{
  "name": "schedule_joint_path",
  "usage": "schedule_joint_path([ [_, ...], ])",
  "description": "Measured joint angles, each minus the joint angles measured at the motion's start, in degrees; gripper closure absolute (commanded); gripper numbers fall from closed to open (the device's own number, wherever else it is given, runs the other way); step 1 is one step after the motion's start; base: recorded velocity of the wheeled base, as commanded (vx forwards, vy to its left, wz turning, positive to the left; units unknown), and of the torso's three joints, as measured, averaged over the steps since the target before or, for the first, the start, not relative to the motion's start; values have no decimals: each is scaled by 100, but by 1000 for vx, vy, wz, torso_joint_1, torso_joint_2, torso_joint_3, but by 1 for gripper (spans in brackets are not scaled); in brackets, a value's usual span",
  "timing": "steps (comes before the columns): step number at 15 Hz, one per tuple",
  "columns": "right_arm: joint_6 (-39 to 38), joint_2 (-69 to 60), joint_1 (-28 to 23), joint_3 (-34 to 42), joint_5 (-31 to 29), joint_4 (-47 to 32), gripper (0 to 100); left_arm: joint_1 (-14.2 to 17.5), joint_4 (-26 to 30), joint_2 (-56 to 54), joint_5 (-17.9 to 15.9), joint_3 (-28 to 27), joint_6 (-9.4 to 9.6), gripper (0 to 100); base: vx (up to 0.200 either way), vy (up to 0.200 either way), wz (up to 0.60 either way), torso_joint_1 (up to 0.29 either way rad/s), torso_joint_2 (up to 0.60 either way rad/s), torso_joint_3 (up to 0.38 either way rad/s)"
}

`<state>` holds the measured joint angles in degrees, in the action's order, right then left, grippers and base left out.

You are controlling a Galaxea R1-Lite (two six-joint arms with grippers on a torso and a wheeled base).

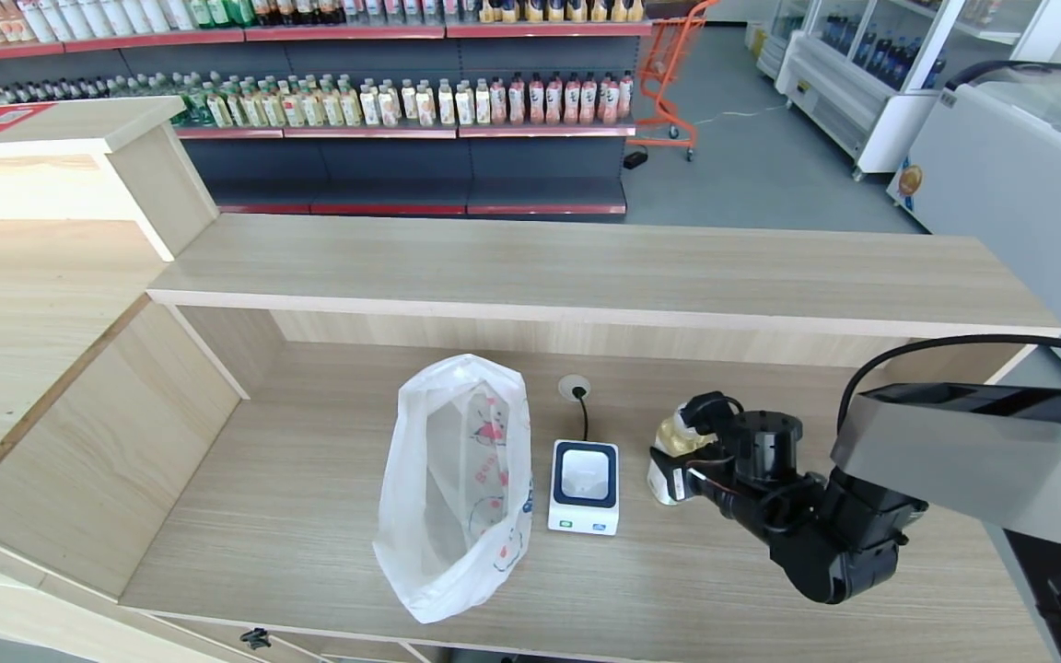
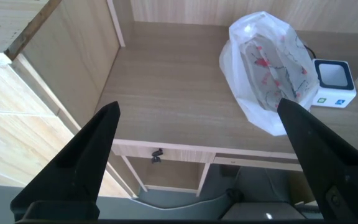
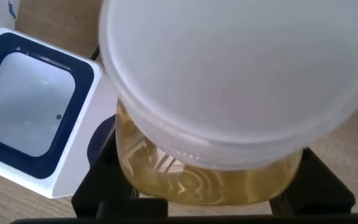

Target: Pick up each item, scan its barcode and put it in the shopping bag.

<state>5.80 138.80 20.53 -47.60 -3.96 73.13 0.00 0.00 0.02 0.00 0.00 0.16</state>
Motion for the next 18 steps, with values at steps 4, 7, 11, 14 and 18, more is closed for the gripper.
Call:
schedule_joint_path([
  [4, 367, -118, -140, 141, 841, 52, 100, 0, 0, 0, 0, 0, 2, 0, 0, 0, 0, 0, 0, 0],
  [7, -83, -542, -276, 254, 1223, -88, 100, 0, 0, 0, 0, 0, 2, 0, 0, 0, 0, 0, 0, 0],
  [11, -1080, -2130, -488, 588, 3127, -1251, 100, 0, 0, 0, 0, 0, 2, 0, 0, 0, 0, 0, 0, 0],
  [14, -2060, -3555, -739, 866, 5350, -2126, 100, 0, 0, 0, 0, 0, 0, 0, 0, 0, 0, 0, 0, 0],
  [18, -2772, -4730, -334, 1005, 6045, -2708, 100, 0, 0, 0, 0, 0, 2, 0, 0, 0, 0, 0, 0, 0],
])
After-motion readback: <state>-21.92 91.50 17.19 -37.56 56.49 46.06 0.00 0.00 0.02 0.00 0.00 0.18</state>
